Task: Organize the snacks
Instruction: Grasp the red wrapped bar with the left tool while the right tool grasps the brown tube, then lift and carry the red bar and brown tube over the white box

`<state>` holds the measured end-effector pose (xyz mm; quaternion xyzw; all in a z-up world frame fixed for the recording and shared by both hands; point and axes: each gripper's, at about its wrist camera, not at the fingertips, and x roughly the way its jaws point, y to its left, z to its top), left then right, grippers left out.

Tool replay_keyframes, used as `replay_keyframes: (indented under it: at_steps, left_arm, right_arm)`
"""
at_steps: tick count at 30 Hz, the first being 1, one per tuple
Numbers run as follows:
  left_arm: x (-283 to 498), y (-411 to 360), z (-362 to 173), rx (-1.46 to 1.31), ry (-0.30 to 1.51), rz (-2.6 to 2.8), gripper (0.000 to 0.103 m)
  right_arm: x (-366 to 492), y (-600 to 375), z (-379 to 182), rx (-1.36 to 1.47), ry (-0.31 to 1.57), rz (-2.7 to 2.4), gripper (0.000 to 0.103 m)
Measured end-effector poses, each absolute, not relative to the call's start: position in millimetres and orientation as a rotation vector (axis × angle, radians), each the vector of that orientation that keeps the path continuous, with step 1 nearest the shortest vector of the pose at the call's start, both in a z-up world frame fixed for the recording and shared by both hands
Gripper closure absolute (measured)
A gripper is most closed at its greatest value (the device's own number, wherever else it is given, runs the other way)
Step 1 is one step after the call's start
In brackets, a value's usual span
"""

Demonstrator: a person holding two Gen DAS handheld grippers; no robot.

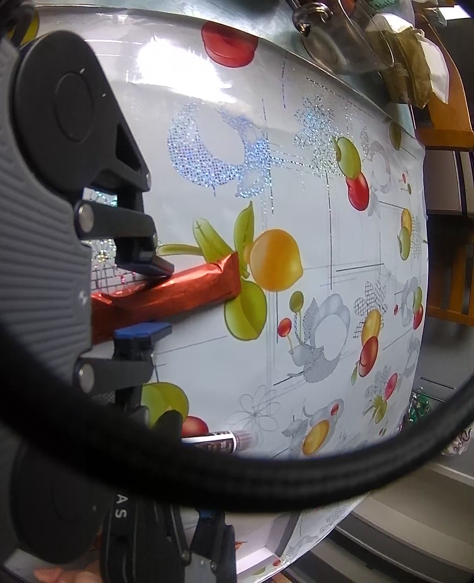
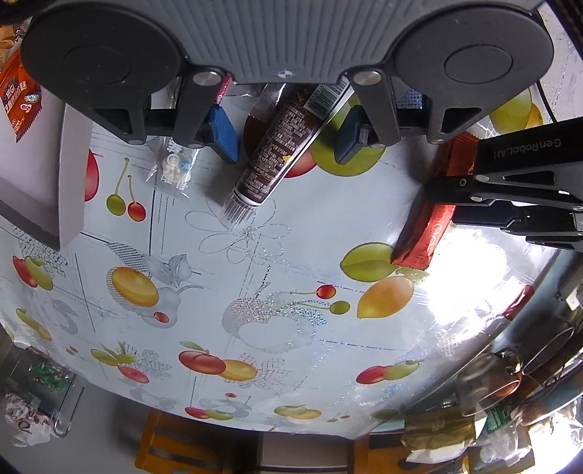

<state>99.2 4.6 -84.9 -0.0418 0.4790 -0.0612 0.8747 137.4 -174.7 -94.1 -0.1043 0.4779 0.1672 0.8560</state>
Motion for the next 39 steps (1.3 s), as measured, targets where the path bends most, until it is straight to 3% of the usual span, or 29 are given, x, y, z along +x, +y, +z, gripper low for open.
replay_keyframes:
  at_steps: [5, 10, 14, 39]
  left_arm:
    - [103.5, 3.2, -85.2, -0.083, 1.001, -0.132, 0.077]
    - [103.5, 3.9, -85.8, -0.084, 1.001, -0.129, 0.084]
    - [103.4, 6.5, -85.7, -0.101, 1.011, -0.134, 0.086]
    - [96.4, -10.4, -60.2, -0.059, 0.970, -0.169, 0.086]
  right_arm:
    - [139.8, -174.8, -94.3, -0.225, 0.995, 0.349, 0.052]
    - [138.2, -172.4, -94.1, -0.238, 0.982, 0.364, 0.059]
    - [137.0, -168.8, -93.0, -0.246, 0.978, 0.384, 0.076]
    - [118.1, -186.6, -59.7, -0.132, 0.923, 0.404, 0.078]
